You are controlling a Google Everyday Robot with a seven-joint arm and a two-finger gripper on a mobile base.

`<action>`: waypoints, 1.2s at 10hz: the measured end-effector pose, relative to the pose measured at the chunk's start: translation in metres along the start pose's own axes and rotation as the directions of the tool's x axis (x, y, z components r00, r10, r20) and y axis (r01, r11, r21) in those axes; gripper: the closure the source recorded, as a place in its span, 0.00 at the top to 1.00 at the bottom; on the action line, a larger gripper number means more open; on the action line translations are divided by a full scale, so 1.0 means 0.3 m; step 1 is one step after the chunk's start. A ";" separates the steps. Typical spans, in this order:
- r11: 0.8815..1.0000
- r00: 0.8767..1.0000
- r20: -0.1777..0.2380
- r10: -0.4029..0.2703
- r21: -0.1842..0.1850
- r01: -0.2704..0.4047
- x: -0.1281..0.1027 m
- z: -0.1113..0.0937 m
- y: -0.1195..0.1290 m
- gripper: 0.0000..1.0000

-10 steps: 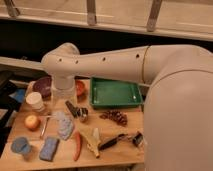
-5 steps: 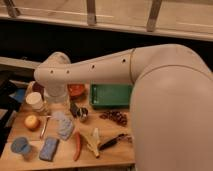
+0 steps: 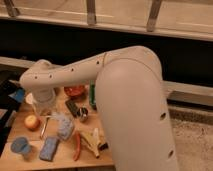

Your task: Place towel in tray

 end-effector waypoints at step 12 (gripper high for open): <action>0.994 0.989 -0.148 -0.005 0.109 0.022 0.018 0.257 -0.048 0.65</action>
